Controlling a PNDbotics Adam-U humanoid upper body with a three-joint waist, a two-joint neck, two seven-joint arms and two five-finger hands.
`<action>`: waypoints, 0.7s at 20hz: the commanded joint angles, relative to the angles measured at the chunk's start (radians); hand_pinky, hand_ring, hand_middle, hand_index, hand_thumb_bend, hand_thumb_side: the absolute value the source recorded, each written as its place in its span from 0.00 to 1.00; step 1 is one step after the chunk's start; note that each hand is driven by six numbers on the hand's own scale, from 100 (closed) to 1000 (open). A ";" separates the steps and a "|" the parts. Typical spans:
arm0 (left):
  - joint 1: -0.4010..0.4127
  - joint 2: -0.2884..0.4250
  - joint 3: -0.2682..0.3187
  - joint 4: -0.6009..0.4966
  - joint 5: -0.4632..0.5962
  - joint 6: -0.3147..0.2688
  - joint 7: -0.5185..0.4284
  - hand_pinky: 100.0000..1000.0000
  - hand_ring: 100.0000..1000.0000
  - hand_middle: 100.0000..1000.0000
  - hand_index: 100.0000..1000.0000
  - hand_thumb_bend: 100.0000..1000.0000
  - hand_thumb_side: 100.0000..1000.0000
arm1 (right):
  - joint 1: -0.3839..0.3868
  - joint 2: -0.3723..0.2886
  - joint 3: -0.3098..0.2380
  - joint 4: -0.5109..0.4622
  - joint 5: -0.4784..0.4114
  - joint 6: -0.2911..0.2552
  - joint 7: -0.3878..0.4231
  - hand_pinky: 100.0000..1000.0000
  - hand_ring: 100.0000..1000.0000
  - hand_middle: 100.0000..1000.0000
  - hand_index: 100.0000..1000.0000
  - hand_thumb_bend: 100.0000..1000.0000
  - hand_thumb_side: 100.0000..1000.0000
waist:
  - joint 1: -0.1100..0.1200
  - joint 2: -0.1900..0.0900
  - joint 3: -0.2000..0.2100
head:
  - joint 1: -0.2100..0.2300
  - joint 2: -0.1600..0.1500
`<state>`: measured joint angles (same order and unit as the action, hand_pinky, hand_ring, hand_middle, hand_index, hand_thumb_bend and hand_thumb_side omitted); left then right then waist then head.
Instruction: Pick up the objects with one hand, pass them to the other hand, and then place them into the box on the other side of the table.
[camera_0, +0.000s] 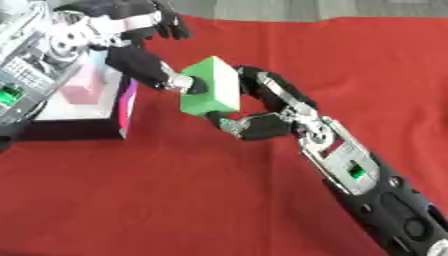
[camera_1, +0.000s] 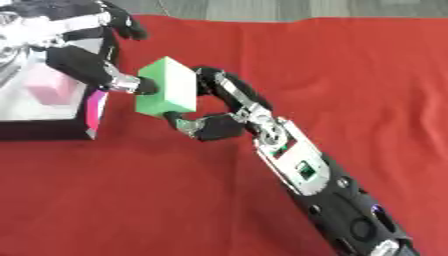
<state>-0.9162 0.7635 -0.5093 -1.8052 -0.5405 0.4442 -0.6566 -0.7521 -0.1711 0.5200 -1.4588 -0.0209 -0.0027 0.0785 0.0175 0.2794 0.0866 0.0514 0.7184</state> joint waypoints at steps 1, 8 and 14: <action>-0.017 0.014 0.014 -0.035 -0.035 0.008 -0.009 0.82 0.85 0.75 0.86 0.78 0.63 | -0.013 0.006 -0.001 -0.004 0.009 -0.001 0.006 0.80 0.64 0.40 0.43 0.00 0.07 | 0.016 -0.035 0.003 | -0.007 -0.012; -0.008 0.022 0.018 -0.074 -0.068 0.001 -0.044 0.82 0.85 0.75 0.86 0.83 0.63 | -0.010 0.000 0.002 -0.009 0.004 0.001 0.010 0.80 0.64 0.40 0.42 0.00 0.06 | 0.014 -0.034 0.004 | -0.020 -0.020; -0.012 0.015 0.003 -0.068 -0.091 -0.014 -0.068 0.83 0.86 0.76 0.87 0.82 0.59 | -0.010 -0.005 0.006 -0.021 -0.004 0.021 0.009 0.80 0.64 0.40 0.42 0.00 0.07 | 0.013 -0.035 0.003 | -0.023 -0.020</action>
<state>-0.9137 0.7638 -0.5120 -1.8637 -0.6219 0.4255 -0.7093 -0.7476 -0.1714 0.5262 -1.4554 -0.0186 0.0129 0.0882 0.0175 0.2794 0.0885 0.0314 0.7092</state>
